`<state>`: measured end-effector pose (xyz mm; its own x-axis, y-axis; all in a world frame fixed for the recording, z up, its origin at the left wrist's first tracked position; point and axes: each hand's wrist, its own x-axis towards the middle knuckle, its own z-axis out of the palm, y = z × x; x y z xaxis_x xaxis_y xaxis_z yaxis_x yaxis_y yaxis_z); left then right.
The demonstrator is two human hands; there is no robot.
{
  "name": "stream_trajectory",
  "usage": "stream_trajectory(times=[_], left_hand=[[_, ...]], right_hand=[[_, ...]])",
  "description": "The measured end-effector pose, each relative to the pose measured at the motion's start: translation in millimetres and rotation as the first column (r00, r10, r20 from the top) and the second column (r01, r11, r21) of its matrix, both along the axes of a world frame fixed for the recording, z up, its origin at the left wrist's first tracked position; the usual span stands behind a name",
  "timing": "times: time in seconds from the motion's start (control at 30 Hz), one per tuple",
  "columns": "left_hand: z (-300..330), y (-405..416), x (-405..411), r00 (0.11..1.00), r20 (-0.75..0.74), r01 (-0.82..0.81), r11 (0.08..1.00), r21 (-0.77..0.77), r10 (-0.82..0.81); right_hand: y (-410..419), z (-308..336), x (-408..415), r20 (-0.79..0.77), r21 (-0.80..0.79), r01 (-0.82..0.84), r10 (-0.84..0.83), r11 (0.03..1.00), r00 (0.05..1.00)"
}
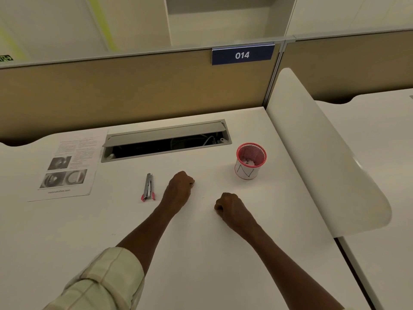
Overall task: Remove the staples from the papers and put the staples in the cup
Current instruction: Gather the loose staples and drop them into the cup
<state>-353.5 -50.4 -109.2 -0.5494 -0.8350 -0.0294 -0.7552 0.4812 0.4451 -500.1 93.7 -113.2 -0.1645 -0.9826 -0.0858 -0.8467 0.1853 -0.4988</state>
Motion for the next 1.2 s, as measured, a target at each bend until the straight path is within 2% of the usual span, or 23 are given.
stream_trajectory(times=[0.17,0.3,0.5,0.63,0.73,0.9,1.07,1.2], left_hand=[[10.5,6.2,-4.7,0.999,-0.033,-0.005,0.999,0.053,0.006],[24.8,10.5,-17.0,0.992,-0.120,-0.009,0.991,0.135,0.026],[63.9,17.5,-55.8,0.949,-0.314,0.011,0.990,0.138,0.033],[88.0,21.1,-85.6,0.918,-0.397,0.040,0.992,0.124,0.012],[102.6,24.3,-104.2,0.908,-0.416,0.097,0.991,0.088,-0.052],[108.5,23.3,-127.1,0.914,-0.388,0.152,0.987,0.060,-0.117],[106.9,20.0,-134.2,0.898,-0.437,0.101,0.991,0.083,-0.055],[93.4,13.9,-117.4,0.886,-0.463,0.016,0.994,0.105,0.035]], right_hand=[[-2.0,4.8,3.3,0.006,0.012,0.031,-0.031,0.999,0.999],[-3.1,13.5,0.1,0.015,-0.011,0.072,-0.072,0.997,0.997],[-21.3,49.7,-26.0,0.041,-0.210,0.208,-0.204,0.955,0.978],[-28.1,90.6,-51.7,0.095,-0.345,0.379,-0.369,0.859,0.924],[-34.0,108.2,-71.1,0.112,-0.398,0.449,-0.443,0.800,0.889],[-41.8,111.0,-95.5,0.099,-0.329,0.474,-0.469,0.817,0.878],[-37.3,108.1,-96.9,0.145,-0.437,0.528,-0.522,0.728,0.840],[-33.2,98.6,-90.7,0.148,-0.475,0.517,-0.515,0.712,0.844]])
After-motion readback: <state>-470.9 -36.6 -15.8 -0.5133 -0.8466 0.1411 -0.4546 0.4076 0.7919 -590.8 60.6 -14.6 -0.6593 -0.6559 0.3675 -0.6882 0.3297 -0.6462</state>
